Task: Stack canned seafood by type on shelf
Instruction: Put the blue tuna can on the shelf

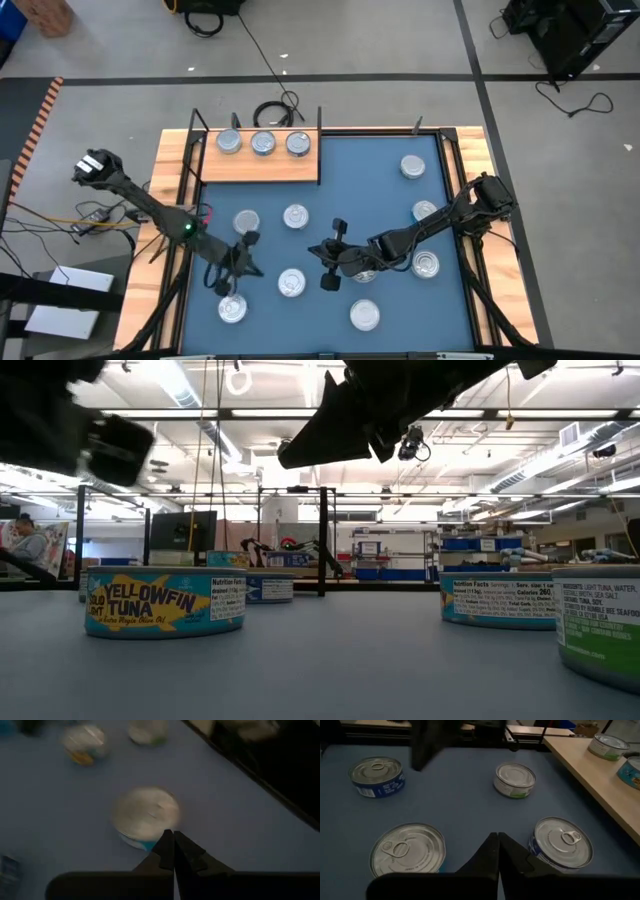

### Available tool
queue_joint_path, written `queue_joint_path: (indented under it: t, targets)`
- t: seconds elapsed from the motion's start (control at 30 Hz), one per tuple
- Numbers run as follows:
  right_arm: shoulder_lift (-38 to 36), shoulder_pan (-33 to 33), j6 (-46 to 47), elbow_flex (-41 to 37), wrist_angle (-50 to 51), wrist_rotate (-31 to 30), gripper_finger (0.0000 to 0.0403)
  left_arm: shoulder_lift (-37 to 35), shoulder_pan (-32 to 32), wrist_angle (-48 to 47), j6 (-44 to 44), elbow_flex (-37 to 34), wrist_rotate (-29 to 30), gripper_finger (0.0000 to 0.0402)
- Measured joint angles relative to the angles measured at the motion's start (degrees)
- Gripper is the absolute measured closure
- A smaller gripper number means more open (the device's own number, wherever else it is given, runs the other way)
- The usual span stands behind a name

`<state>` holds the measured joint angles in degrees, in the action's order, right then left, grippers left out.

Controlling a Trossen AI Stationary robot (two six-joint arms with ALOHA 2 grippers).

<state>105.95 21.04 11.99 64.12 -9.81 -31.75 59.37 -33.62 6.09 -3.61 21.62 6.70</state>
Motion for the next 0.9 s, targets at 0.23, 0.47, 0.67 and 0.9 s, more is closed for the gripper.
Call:
queue_joint_path:
  t: [0.23,0.47,0.67,0.9]
  targets:
    - [0.0,0.0,0.0,0.0,1.0,0.0,0.0387,0.6,-9.1,-20.3,-14.7,9.6,1.0,0.0394]
    - [0.0,-0.5,-2.6,0.0,1.0,1.1,0.0387,8.0,-13.4,-25.5,-25.5,11.5,1.3,0.0335]
    - [0.0,-0.9,-3.2,0.0,1.2,1.8,0.0388,14.4,-13.8,-25.4,-28.1,11.5,-0.1,0.0285]
    - [0.0,-0.9,-3.6,0.0,1.5,1.9,0.0388,15.5,-13.8,-25.6,-30.5,11.7,-0.4,0.0287]
